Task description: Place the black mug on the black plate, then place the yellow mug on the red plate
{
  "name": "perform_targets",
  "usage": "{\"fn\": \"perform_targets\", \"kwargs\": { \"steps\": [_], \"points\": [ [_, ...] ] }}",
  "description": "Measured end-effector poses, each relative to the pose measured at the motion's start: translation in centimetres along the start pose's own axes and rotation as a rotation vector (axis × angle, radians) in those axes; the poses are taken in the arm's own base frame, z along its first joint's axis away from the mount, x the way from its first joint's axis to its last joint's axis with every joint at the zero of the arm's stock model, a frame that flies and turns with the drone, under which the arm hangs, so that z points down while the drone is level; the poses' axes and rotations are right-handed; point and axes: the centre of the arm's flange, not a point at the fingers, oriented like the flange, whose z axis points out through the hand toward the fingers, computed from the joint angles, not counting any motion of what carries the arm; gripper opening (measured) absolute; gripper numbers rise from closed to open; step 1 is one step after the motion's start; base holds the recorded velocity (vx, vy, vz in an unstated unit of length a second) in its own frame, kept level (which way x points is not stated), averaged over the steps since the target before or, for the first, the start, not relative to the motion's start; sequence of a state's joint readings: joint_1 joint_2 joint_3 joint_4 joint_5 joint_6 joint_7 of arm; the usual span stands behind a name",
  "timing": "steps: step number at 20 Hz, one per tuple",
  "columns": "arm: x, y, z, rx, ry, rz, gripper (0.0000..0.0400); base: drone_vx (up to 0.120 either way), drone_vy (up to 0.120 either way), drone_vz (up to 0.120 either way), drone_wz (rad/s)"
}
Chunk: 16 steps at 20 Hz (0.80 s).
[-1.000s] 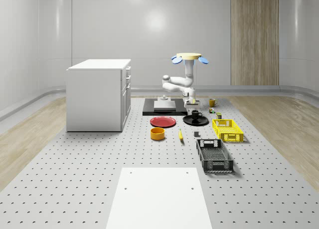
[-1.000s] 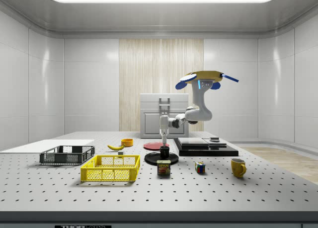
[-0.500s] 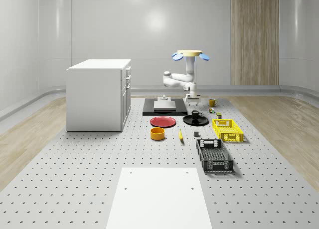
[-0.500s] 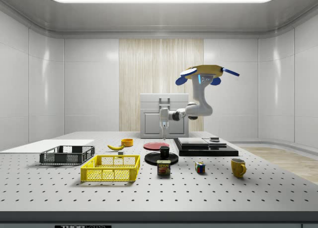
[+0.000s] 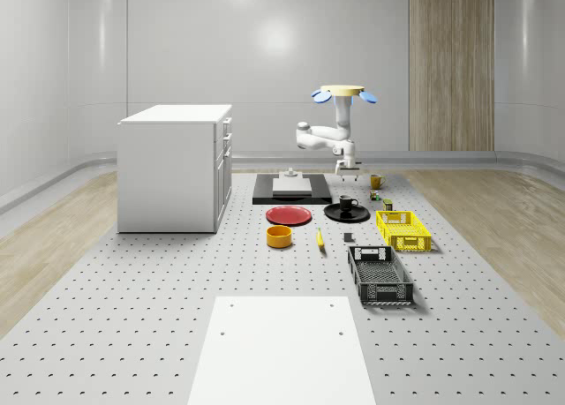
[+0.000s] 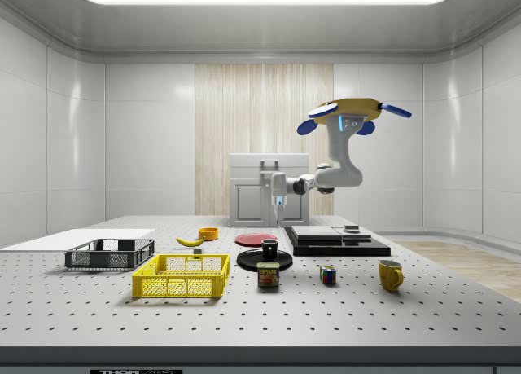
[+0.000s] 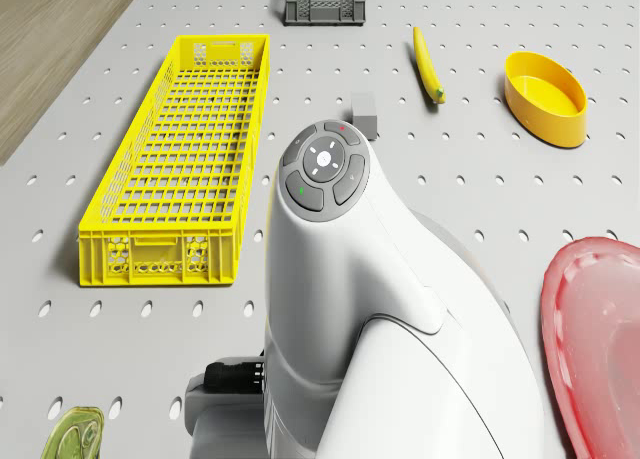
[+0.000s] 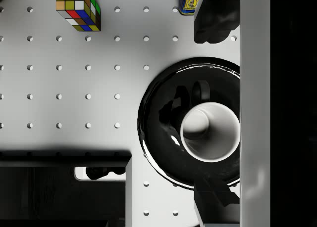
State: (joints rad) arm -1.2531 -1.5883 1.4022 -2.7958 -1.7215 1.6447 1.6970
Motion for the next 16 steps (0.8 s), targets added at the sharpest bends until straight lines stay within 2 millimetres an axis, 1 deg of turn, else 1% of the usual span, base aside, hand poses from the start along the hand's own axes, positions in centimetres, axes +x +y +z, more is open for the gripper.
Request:
{"fn": "perform_targets", "kwargs": {
  "steps": [16],
  "points": [
    [0.00, 0.00, -0.03, 0.000, 0.000, 0.000, 0.0400, -0.120, 0.120, 0.000, 0.000]
  ]
}}
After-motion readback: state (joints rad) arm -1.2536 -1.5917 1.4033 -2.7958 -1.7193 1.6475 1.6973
